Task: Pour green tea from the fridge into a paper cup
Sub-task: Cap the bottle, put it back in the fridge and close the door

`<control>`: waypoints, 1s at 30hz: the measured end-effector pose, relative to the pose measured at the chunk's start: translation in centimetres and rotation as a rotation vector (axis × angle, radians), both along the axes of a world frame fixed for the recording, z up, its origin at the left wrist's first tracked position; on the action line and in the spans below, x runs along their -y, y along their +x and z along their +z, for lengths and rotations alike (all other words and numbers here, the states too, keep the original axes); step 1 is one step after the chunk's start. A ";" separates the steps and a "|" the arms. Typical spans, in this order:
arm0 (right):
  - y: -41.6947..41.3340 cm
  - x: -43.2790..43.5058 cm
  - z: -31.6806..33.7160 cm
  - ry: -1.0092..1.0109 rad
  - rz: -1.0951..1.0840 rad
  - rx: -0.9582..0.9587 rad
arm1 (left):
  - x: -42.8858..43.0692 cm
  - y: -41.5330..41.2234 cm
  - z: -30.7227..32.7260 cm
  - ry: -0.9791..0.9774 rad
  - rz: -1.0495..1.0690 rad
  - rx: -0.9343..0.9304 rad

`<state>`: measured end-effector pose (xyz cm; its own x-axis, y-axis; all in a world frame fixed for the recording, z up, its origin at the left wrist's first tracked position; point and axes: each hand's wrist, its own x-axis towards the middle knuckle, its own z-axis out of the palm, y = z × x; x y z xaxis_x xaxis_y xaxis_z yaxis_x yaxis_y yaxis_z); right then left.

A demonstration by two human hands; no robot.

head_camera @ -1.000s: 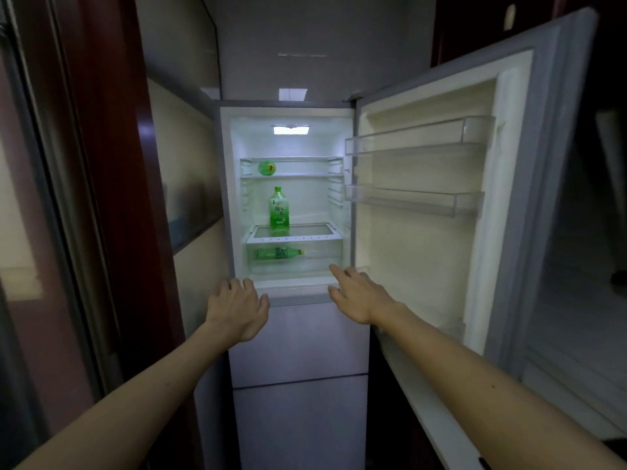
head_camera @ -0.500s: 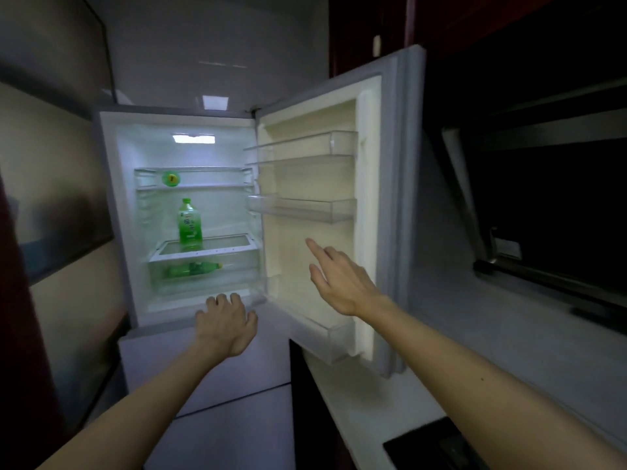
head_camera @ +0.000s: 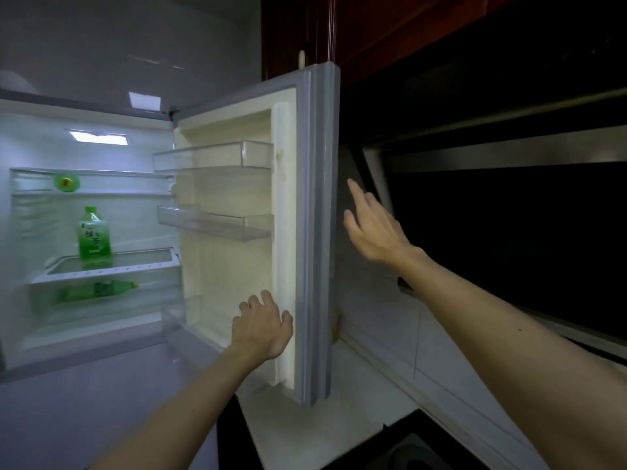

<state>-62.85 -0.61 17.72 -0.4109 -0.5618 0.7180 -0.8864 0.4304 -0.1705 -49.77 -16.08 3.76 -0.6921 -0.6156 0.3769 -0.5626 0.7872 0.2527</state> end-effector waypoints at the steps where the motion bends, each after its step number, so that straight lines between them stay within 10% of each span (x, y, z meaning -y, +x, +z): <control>1: -0.6 0.2 0.0 -0.009 0.000 0.016 | -0.2 -0.7 0.2 -0.004 -0.012 -0.014; 12: -3.9 6.2 -0.5 -0.175 0.208 0.434 | 0.0 -5.4 1.8 -0.079 0.016 -0.135; 30: -2.3 10.6 1.6 -0.337 0.216 0.483 | 0.0 -4.5 2.6 -0.139 0.031 -0.306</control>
